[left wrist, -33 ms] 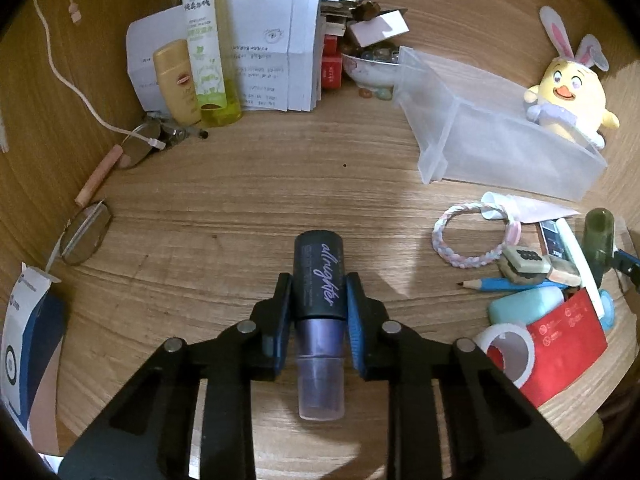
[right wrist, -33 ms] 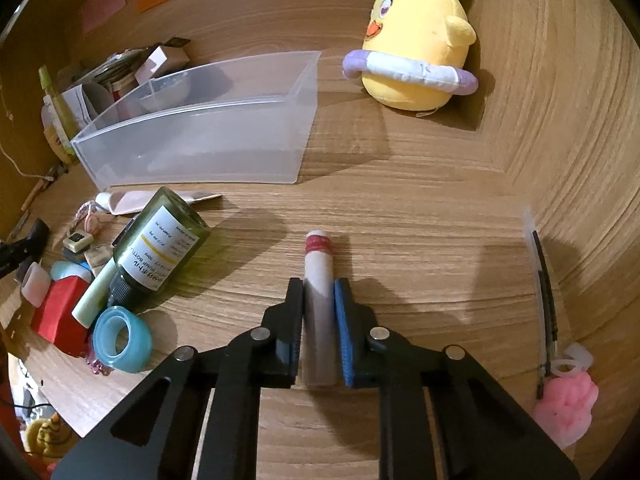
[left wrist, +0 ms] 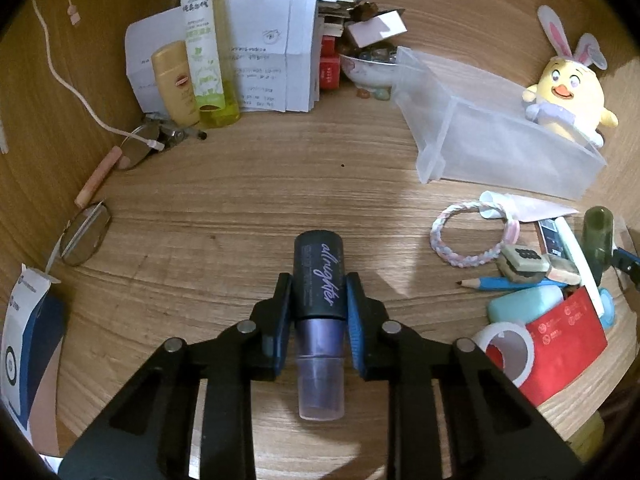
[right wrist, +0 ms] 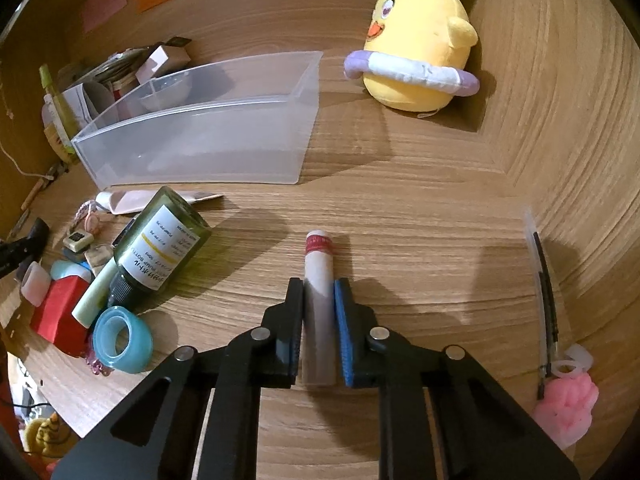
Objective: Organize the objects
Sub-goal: 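Grasp the black-capped purple bottle with the left tool while the right tool grasps the red-capped white tube, then carry the purple bottle with the left tool while the right tool lowers the white tube into the clear bin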
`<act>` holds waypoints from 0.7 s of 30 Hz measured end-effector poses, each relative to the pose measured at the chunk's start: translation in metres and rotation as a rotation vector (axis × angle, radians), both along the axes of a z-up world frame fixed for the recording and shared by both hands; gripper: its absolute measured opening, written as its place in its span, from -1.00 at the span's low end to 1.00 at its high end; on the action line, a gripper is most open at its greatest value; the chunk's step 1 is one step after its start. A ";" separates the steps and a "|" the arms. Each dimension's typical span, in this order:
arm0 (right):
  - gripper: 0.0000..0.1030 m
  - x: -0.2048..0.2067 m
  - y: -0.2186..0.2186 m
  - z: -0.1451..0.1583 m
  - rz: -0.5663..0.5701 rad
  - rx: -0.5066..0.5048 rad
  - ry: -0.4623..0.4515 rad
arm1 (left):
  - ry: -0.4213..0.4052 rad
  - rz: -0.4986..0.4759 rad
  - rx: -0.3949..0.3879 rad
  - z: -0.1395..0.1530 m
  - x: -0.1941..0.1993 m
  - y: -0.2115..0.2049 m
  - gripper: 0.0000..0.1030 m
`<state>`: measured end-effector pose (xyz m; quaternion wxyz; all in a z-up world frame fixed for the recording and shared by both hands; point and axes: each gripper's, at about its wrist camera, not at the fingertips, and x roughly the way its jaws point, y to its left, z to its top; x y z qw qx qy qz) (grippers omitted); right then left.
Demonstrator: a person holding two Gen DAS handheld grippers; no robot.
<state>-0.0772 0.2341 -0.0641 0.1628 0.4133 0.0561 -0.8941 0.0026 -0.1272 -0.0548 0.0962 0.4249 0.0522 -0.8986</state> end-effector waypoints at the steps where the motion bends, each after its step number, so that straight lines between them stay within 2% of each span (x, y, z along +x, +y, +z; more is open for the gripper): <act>1: -0.72 0.000 -0.001 0.000 0.004 -0.004 0.001 | 0.003 -0.002 -0.006 0.000 0.000 0.001 -0.51; 7: -0.73 0.006 -0.005 0.018 0.022 -0.045 0.056 | 0.057 -0.024 -0.023 0.017 0.003 0.009 -0.51; 14: -0.72 0.014 -0.017 0.047 0.066 -0.088 0.132 | 0.136 -0.055 0.012 0.042 0.002 0.019 -0.51; 21: -0.72 0.010 -0.027 0.062 0.092 -0.133 0.159 | 0.167 -0.077 0.040 0.053 -0.009 0.027 -0.51</act>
